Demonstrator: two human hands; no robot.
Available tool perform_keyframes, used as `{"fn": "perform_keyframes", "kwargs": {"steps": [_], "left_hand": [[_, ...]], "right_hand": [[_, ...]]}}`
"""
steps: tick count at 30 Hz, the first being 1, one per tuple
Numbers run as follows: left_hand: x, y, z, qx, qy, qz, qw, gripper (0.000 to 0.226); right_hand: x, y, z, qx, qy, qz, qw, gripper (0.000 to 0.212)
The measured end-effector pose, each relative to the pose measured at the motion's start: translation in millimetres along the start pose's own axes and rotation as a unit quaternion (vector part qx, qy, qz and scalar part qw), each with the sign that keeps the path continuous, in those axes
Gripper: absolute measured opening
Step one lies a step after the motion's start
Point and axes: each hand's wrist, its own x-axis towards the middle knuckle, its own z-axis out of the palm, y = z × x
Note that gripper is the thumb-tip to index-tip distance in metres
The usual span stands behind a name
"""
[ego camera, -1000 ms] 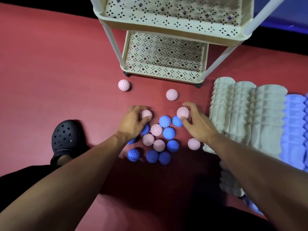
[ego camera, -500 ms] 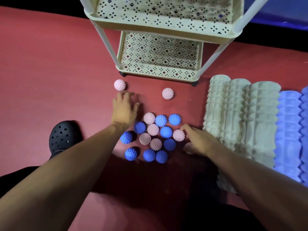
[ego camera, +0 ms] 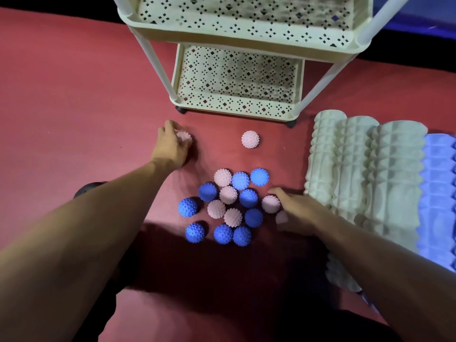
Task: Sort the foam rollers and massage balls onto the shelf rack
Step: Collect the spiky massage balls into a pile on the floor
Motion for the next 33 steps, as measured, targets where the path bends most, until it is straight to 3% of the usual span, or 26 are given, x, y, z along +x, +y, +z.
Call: {"fn": "perform_keyframes", "kwargs": {"steps": [2,5,9,11,14,17,21,25,28,33], "left_hand": [[-6.2,-4.8,4.3,-0.049,-0.054,-0.007,0.997,0.035],[-19.3,-4.9,12.1,-0.139,-0.123,-0.02,0.982,0.027],[-33.7,-9.7,17.2,-0.177,-0.134,-0.04,0.974,0.022],[-38.3,-16.1,15.6,-0.159,-0.157,-0.039,0.974,0.02],[-41.1,-31.4,19.5,-0.125,-0.181,-0.05,0.974,0.016],[-42.0,-35.5,18.6,-0.097,-0.195,-0.053,0.975,0.018],[-43.7,-26.9,10.8,-0.071,-0.259,-0.089,0.959,0.02],[-49.1,-25.7,10.1,-0.091,-0.251,-0.067,0.961,0.021],[-52.3,-30.4,12.8,-0.108,-0.235,-0.057,0.964,0.02],[-57.9,-31.8,13.4,-0.123,-0.232,-0.071,0.962,0.021]], "right_hand": [[1.7,3.1,-5.9,0.102,0.012,0.021,0.995,0.074],[10.6,7.8,-28.5,0.277,0.108,0.05,0.953,0.059],[47.0,-15.2,-61.9,0.327,0.21,0.046,0.92,0.047],[69.3,-33.2,-70.4,0.287,0.208,0.027,0.935,0.041],[88.2,-53.8,-66.0,0.129,0.205,-0.018,0.97,0.031],[93.5,-61.4,-59.7,0.068,0.209,-0.037,0.975,0.016],[100.5,-63.8,-66.9,0.069,0.168,-0.017,0.983,0.03],[104.8,-62.7,-85.6,0.044,0.201,0.022,0.978,0.066],[109.6,-58.4,-92.1,0.015,0.234,0.074,0.969,0.055],[103.4,-42.9,-74.2,0.008,0.216,0.103,0.971,0.025]]}}
